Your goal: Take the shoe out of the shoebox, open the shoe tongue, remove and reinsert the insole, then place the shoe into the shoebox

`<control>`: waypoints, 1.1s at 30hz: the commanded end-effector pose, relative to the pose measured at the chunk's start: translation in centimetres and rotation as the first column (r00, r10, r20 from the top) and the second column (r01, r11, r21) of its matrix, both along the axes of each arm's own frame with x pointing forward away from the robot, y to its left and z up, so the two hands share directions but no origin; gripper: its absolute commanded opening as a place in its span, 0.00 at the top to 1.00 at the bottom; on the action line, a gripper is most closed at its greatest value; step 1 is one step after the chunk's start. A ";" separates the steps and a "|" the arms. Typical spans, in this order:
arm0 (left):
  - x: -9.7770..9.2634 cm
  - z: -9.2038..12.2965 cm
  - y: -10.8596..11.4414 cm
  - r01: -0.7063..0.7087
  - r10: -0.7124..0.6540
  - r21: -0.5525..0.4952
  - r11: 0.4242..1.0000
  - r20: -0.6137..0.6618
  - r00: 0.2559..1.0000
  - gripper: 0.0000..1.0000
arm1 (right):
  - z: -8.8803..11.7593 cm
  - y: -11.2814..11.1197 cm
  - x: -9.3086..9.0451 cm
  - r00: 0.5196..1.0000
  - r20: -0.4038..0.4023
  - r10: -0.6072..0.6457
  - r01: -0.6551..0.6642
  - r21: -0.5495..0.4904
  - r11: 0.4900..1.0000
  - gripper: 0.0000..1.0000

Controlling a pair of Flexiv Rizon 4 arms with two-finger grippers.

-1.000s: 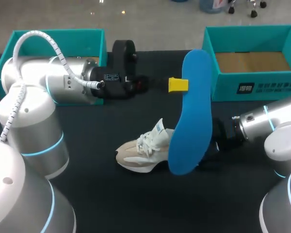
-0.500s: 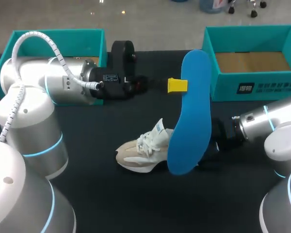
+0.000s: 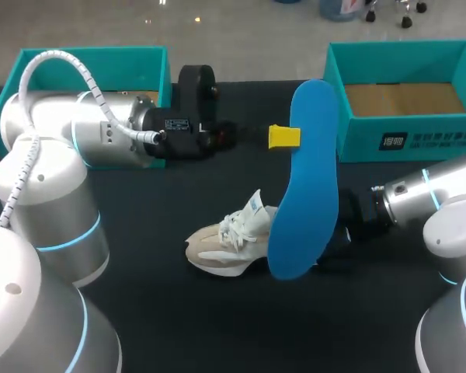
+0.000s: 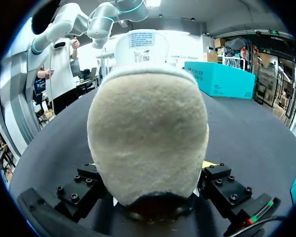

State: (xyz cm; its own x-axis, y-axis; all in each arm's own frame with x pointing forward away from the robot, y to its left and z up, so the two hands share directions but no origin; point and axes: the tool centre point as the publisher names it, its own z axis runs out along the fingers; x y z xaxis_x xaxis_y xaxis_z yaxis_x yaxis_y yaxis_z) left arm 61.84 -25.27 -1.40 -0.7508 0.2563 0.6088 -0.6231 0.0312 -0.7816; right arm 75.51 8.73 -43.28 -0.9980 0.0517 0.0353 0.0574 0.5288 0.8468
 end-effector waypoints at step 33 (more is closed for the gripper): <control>2.5 1.3 -0.1 0.005 -0.005 0.024 1.000 0.028 1.000 1.00 | -0.4 0.1 -0.2 1.000 0.000 -0.001 0.001 -0.003 1.000 0.00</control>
